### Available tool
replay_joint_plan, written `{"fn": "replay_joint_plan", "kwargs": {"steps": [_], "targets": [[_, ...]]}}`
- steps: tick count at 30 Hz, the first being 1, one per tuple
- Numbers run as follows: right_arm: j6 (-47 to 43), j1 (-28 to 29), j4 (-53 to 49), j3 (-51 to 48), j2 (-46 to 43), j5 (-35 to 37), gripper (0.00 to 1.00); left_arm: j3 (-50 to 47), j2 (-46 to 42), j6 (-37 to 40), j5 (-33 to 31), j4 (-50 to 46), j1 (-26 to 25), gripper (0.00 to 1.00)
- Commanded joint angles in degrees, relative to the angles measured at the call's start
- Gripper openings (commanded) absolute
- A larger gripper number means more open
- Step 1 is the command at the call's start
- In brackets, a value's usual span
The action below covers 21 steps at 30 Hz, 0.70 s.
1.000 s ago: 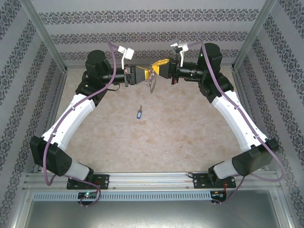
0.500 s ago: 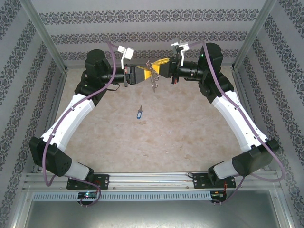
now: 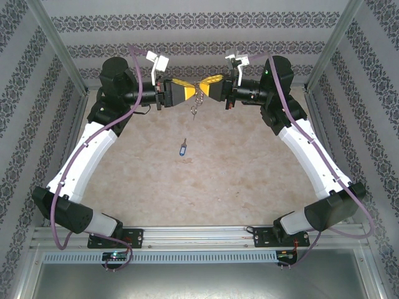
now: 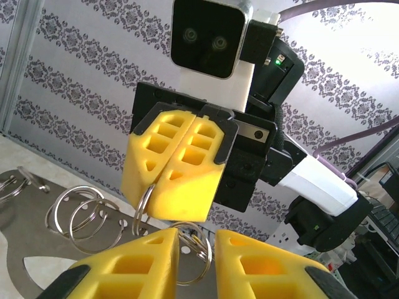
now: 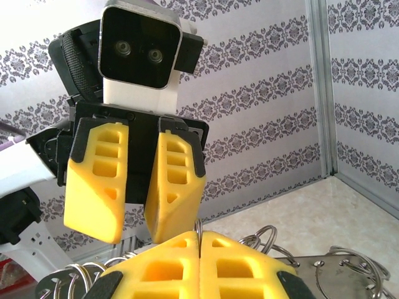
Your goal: Put the keys on the keyring
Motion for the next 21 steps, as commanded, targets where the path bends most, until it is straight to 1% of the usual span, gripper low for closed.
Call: {"fn": "replay_joint_plan", "kwargs": {"steps": [1,8,11,13,21], "targets": [[0.35,-0.03,2.76,1.96,-0.19,-2.24,0.0,1.37,-0.32,0.79,-0.23,0.49,0.5,0.22],[-1.17,0.84,1.13,1.75,-0.92,-2.57,0.0,4.46,0.36,5.97,-2.16,-6.6,0.97,0.22],[-1.58,0.84,0.82,1.53,-1.17,-2.68,0.0,6.91,1.06,11.83,-4.43,-15.22,1.1,0.22],[-1.84,0.89,0.48,1.44,-1.11,-2.89,0.0,7.95,1.62,14.29,-4.59,-18.24,1.03,0.22],[-3.01,1.67,-1.16,2.4,-0.17,-3.54,0.0,9.35,3.41,16.31,-4.17,-20.24,0.12,0.19]]}}
